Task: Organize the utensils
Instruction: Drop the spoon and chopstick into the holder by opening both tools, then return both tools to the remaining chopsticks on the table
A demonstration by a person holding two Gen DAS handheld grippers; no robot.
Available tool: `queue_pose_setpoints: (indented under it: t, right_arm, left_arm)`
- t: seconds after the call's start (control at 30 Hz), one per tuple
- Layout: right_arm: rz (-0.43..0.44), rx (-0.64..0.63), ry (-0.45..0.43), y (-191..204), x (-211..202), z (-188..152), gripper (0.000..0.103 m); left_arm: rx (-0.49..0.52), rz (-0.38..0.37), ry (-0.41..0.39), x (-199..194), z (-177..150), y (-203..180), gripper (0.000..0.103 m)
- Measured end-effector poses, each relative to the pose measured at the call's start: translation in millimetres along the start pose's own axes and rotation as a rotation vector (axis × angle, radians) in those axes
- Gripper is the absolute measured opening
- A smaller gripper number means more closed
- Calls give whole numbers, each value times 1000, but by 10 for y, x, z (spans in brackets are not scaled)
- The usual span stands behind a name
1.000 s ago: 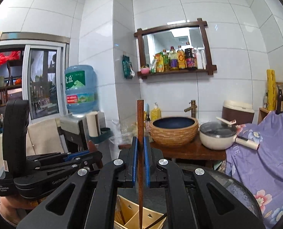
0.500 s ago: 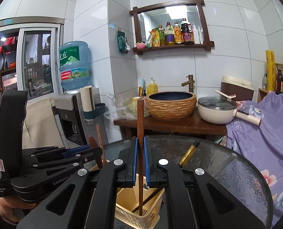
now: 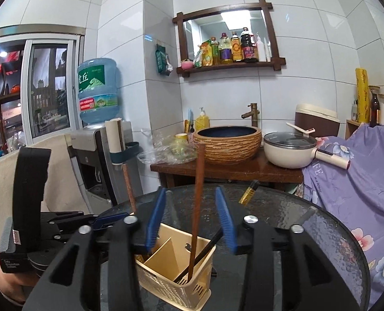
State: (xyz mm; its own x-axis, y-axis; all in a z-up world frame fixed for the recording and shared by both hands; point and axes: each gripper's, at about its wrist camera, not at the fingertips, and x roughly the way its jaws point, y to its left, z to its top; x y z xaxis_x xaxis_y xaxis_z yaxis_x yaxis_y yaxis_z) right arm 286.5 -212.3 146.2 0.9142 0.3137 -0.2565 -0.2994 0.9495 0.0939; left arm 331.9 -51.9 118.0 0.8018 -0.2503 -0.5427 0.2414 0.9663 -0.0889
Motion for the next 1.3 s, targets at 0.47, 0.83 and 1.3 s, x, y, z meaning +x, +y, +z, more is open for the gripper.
queue_pose_setpoints:
  t: [0.47,0.83,1.3]
  right_arm:
    - [-17,-53,166,104,-551,-479,44]
    - [15,-52,555,272,-313,-1456,43]
    - [-16,-13,689,206,-223,-1817,21]
  left_arm:
    - [9,45,-67,-797,-485,135,81]
    - [-7,15,269,-384,-1481,194,35]
    - [7,-43,348,-270,-1796,39,23]
